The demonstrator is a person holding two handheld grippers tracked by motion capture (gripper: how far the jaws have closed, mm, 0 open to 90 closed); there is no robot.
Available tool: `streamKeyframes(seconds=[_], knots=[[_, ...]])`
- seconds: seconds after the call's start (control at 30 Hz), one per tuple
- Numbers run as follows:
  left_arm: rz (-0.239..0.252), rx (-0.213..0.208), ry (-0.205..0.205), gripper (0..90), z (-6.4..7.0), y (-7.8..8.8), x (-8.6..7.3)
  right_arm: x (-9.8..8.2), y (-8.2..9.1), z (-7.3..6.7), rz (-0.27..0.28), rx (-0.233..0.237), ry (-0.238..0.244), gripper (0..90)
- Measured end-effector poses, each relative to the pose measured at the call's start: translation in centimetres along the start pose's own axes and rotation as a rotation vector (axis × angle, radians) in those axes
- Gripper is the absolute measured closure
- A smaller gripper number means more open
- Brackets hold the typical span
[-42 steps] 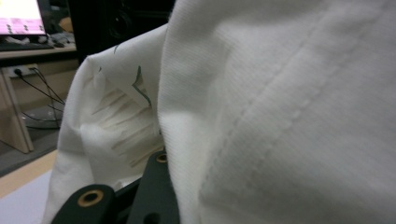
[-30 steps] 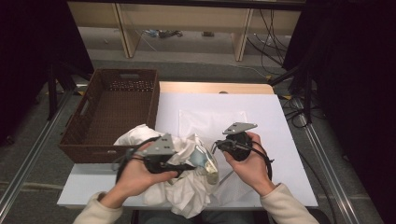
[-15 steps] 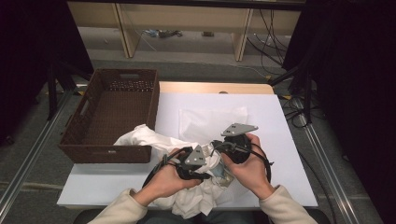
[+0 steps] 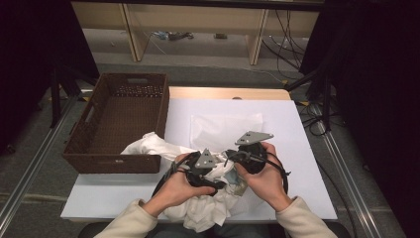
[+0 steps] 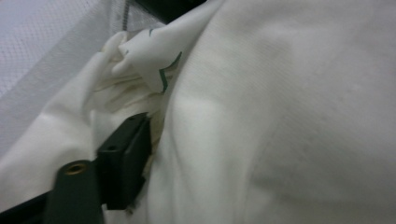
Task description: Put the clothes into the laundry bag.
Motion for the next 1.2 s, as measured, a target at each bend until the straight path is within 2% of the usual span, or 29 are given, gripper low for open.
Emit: streamKeyframes(seconds=[0.07, 0.1, 0.17, 0.2, 0.33, 0.4, 0.47, 0.53, 0.6, 0.67, 0.73, 0.77, 0.8, 0.87, 0.9, 1.0, 1.13, 1.2], knots=[[0.02, -0.006, 0.031, 20.8, 0.0, 1.3, 0.3, 0.0, 0.0, 0.2, -0.001, -0.002, -0.004, 90.0], [0.038, -0.001, 0.025, 19.6, -0.1, 2.0, 0.6, -0.1, 0.1, 0.1, -0.013, -0.007, -0.028, 90.0], [0.043, 0.007, 0.04, 18.9, -0.2, 3.4, 1.0, -0.1, -0.1, 0.3, -0.004, -0.004, -0.004, 90.0], [0.05, 0.014, 0.05, 19.0, -0.2, 4.1, 1.3, -0.2, -0.1, 0.3, -0.015, -0.005, -0.011, 90.0], [0.085, 0.035, 0.024, 18.9, -0.5, 6.6, 2.5, -0.1, -0.1, 0.3, -0.012, -0.011, -0.016, 90.0], [0.1, 0.053, 0.02, 18.9, -1.0, 8.0, 3.1, -0.2, -0.1, 0.3, -0.016, -0.012, -0.021, 90.0], [0.121, 0.117, 0.02, 20.9, -2.3, 9.5, 3.4, -0.2, -0.1, 0.3, -0.018, -0.009, -0.027, 90.0], [0.1, 0.218, 0.009, 22.2, -4.3, 11.0, 3.2, -0.2, -0.1, 0.3, -0.018, -0.01, -0.031, 90.0], [0.1, 0.331, 0.055, 23.3, -6.8, 12.1, 2.3, -0.2, -0.1, 0.3, -0.017, -0.008, -0.026, 90.0], [0.085, 0.378, 0.108, 23.8, -8.6, 12.6, 1.3, -0.1, -0.1, 0.4, -0.015, -0.008, -0.015, 90.0], [0.052, 0.434, 0.118, 24.0, -10.6, 13.0, 0.1, -0.1, -0.1, 0.4, -0.018, -0.009, -0.012, 90.0], [0.024, 0.438, 0.135, 23.9, -11.2, 13.0, -0.4, -0.2, -0.1, 0.3, -0.021, -0.005, -0.021, 90.0], [0.014, 0.446, 0.176, 23.6, -11.4, 12.9, -0.9, -0.1, -0.2, 0.2, -0.02, -0.004, -0.022, 90.0], [0.001, 0.438, 0.189, 23.5, -12.0, 12.7, -1.6, -0.1, -0.2, 0.3, -0.02, -0.004, -0.021, 90.0], [0.002, 0.45, 0.223, 23.3, -12.0, 12.4, -1.8, -0.1, -0.2, 0.3, -0.02, -0.004, -0.021, 90.0], [-0.031, 0.463, 0.232, 23.4, -12.7, 12.1, -2.4, -0.2, -0.2, 0.2, -0.02, -0.004, -0.021, 90.0], [-0.017, 0.45, 0.309, 26.9, -13.4, 11.5, -3.1, -0.2, -0.1, 0.1, -0.022, -0.007, -0.033, 90.0], [-0.036, 0.411, 0.315, 31.5, -13.5, 11.4, -3.4, -0.2, -0.2, 0.2, -0.021, -0.006, -0.029, 90.0]])
Point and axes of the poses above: each handheld gripper's, and its own axes: y roughly backward along the jaws, x roughly out of its top, z roughly to its right, the point moved 4 cm from there along -y, roughly forward along the jaws, and after that the axes turned 6 degrees about z, right-handed, at the moved point
